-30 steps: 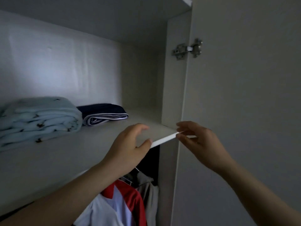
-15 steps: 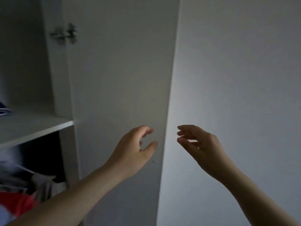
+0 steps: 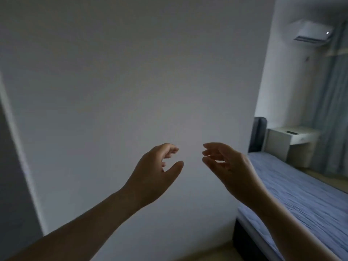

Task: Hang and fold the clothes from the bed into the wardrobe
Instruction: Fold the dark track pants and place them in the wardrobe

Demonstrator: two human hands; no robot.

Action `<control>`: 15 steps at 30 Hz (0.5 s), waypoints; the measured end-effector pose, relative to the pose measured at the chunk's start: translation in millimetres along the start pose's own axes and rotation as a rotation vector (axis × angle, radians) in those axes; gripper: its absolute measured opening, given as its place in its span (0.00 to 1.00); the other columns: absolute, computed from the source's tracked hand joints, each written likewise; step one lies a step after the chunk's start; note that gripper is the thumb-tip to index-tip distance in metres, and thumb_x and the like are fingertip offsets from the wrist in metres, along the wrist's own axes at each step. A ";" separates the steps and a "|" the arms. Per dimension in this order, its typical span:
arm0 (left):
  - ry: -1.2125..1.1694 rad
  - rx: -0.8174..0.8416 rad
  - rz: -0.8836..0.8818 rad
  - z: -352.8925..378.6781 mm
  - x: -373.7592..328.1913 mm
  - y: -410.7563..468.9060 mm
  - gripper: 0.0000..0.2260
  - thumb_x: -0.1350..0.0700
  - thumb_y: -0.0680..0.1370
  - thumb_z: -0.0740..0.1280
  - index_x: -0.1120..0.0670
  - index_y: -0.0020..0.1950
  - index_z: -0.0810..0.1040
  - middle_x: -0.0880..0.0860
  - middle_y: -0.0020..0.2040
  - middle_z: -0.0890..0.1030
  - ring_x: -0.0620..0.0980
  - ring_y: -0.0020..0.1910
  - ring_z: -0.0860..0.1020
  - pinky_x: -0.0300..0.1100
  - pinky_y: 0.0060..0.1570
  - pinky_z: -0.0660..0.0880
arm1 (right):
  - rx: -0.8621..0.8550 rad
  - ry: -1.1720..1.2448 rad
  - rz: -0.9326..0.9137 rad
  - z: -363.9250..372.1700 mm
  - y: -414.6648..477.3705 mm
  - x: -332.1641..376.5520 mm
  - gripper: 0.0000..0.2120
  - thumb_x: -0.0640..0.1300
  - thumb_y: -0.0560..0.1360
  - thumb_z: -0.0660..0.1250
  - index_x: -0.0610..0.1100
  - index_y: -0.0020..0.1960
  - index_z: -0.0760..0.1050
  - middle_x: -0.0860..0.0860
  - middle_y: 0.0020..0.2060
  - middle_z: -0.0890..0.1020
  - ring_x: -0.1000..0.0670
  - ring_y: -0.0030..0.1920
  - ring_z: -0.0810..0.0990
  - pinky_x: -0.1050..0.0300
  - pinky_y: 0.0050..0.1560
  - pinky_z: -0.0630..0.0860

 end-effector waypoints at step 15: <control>-0.419 0.401 0.372 209.6 -103.6 83.7 0.16 0.50 0.77 0.66 0.49 0.64 0.73 0.44 0.60 0.76 0.39 0.57 0.75 0.26 0.49 0.72 | -0.365 -0.491 0.344 -191.8 -82.1 -69.2 0.21 0.57 0.72 0.63 0.50 0.62 0.73 0.60 0.47 0.80 0.67 0.49 0.79 0.75 0.43 0.74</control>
Point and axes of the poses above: each hand's wrist, its own y-axis towards the middle knuckle, its own z-axis out of the palm, x = y × z, the point moved 7 cm from there along y, towards the middle knuckle
